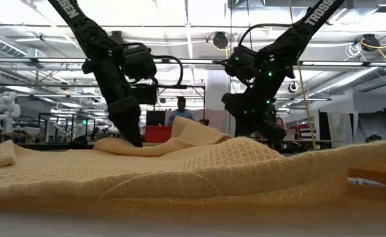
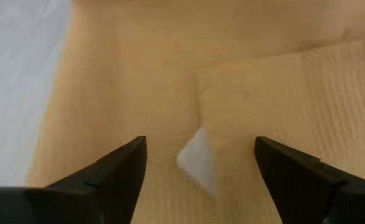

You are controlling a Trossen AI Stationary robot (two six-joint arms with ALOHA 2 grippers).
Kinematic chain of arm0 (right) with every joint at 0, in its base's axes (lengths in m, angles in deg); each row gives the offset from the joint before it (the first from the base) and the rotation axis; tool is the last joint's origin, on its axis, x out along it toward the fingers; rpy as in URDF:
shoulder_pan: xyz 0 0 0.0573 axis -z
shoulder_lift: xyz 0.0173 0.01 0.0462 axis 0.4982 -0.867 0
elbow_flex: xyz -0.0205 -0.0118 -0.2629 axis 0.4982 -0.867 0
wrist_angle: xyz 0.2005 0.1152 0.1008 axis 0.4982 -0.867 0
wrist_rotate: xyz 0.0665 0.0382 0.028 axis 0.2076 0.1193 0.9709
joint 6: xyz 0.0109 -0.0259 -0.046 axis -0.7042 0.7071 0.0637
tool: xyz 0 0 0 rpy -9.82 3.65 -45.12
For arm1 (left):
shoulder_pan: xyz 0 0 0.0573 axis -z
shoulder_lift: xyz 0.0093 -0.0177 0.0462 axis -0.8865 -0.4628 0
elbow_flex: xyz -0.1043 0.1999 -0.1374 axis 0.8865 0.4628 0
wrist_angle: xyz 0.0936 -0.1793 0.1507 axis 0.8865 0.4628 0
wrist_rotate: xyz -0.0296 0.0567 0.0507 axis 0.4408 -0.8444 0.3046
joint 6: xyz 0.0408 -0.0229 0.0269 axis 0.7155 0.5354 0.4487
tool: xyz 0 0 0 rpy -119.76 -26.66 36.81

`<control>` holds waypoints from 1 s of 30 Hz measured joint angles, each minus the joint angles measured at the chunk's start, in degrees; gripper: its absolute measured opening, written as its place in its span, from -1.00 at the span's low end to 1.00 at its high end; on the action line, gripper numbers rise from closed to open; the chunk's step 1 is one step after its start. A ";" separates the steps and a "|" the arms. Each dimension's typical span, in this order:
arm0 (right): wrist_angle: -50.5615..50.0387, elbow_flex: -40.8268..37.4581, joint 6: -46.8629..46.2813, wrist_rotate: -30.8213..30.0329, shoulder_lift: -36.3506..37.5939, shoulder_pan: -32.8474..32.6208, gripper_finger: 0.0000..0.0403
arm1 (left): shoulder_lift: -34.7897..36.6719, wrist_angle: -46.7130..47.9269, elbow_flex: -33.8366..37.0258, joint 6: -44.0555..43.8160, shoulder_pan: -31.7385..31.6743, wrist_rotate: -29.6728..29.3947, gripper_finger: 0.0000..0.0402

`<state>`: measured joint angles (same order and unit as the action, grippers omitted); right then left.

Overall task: Roll towel
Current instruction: Roll the yellow towel

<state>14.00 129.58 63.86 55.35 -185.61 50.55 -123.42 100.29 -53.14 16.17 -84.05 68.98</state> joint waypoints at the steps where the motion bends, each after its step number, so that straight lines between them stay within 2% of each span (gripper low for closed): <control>1: -0.30 0.00 -0.10 -0.92 0.00 -0.23 -1.00 | -0.31 0.08 0.01 1.26 0.27 0.76 0.52; 3: -1.01 0.00 -0.21 -2.73 0.00 -0.75 -1.00 | -0.59 0.00 0.02 4.49 1.14 1.32 0.42; 5: -1.61 0.01 -1.44 -4.49 0.08 -1.28 -1.00 | -0.43 -0.62 0.02 6.25 2.57 -0.79 0.19; 10: -4.93 0.02 -9.11 -6.36 3.37 -2.59 -1.00 | 1.94 -4.14 0.02 7.23 4.67 -8.24 -0.76; 12: -6.39 0.04 -12.89 -6.35 6.29 -3.19 -1.00 | 3.91 -5.20 0.02 5.59 4.82 -8.67 -0.92; 18: -10.75 0.04 -21.26 -6.32 16.74 -4.85 -1.00 | 10.52 -2.91 -0.07 0.37 4.78 -8.18 -0.90; 21: -11.70 0.04 -23.90 -6.28 20.35 -5.61 -1.00 | 10.59 -0.85 -0.05 -1.61 4.28 -4.25 -0.83; 24: -11.69 0.04 -25.74 -6.27 22.91 -6.29 -1.00 | 8.10 -1.02 -0.07 -1.55 4.17 -1.92 -0.62; 30: -11.56 0.07 -26.65 -5.97 24.28 -7.02 -1.00 | 1.57 -1.71 0.02 -1.47 3.48 -3.89 0.04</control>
<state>2.45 129.65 37.21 49.38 -161.32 43.53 -121.85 98.58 -53.11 14.70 -80.57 65.09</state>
